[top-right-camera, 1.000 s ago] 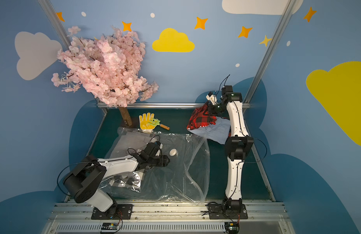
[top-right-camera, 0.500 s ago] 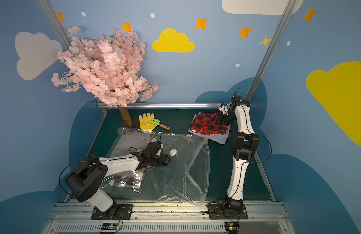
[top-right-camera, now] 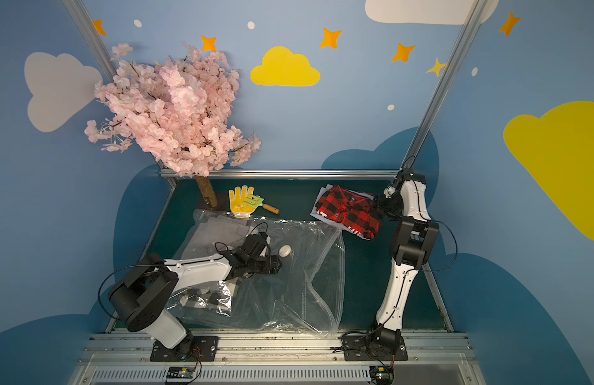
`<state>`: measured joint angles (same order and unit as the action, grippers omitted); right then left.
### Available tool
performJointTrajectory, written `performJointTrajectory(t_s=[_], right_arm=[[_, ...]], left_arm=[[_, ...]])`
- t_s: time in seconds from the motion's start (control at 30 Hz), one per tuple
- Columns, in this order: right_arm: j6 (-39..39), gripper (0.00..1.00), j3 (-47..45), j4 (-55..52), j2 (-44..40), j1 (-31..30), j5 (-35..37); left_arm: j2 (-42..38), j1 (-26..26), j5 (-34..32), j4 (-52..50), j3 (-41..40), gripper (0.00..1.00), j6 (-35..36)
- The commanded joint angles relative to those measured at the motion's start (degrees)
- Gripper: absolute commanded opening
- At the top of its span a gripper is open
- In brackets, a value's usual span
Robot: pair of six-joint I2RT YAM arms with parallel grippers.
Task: Take the shirt out of the vacuum bag
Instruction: Place the shirt at the center of the board, then adjust the vacuum bag at the center of the board.
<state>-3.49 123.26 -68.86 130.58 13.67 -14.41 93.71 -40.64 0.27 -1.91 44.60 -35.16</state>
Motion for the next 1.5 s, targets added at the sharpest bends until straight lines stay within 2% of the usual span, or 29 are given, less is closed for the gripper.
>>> performJointTrajectory(t_s=[0.0, 0.23, 0.43, 0.57, 0.7, 0.83, 0.97, 1.17, 1.33, 1.47], right_arm=[[-4.93, 0.81, -5.73, 7.22, -11.01, 1.56, -1.19], [-8.36, 0.82, -27.81, 17.89, -27.75, 1.00, -15.60], [-12.17, 0.80, -53.38, 28.48, -42.08, -2.89, -25.16], [-14.32, 0.65, -66.12, 32.71, -48.06, -6.00, -28.97], [-18.55, 0.38, -77.95, 39.66, -53.52, -7.87, -32.30], [-18.79, 0.26, -83.61, 40.81, -56.05, -11.38, -32.87], [-21.39, 0.17, -90.02, 44.65, -58.63, -14.00, -34.10], [-23.86, 0.12, -95.81, 48.86, -58.44, -19.64, -32.42], [-25.27, 0.10, -98.14, 51.49, -59.10, -21.75, -32.53], [-25.93, 0.10, -99.58, 51.55, -59.60, -23.24, -31.68]], left_arm=[[2.12, -1.69, 2.40, -15.92, -2.38, 0.84, -1.59], [-3.70, -5.36, 0.54, -21.85, 5.09, 0.86, -0.28], [-5.68, -10.11, 1.13, -24.66, 12.91, 0.90, -0.09], [-2.73, -12.29, 2.63, -26.49, 19.06, 0.92, -0.19], [2.64, -13.77, 2.67, -28.65, 25.70, 0.93, -0.18], [8.57, -15.45, 2.13, -32.16, 31.98, 0.93, -0.09], [12.45, -17.29, 0.75, -35.49, 35.85, 0.93, -1.16], [16.20, -20.61, -2.45, -39.85, 41.37, 0.94, -1.42], [11.60, -22.54, -5.36, -39.73, 39.54, 0.96, -4.07], [11.05, -23.84, -3.16, -38.73, 40.40, 0.97, -4.94]])
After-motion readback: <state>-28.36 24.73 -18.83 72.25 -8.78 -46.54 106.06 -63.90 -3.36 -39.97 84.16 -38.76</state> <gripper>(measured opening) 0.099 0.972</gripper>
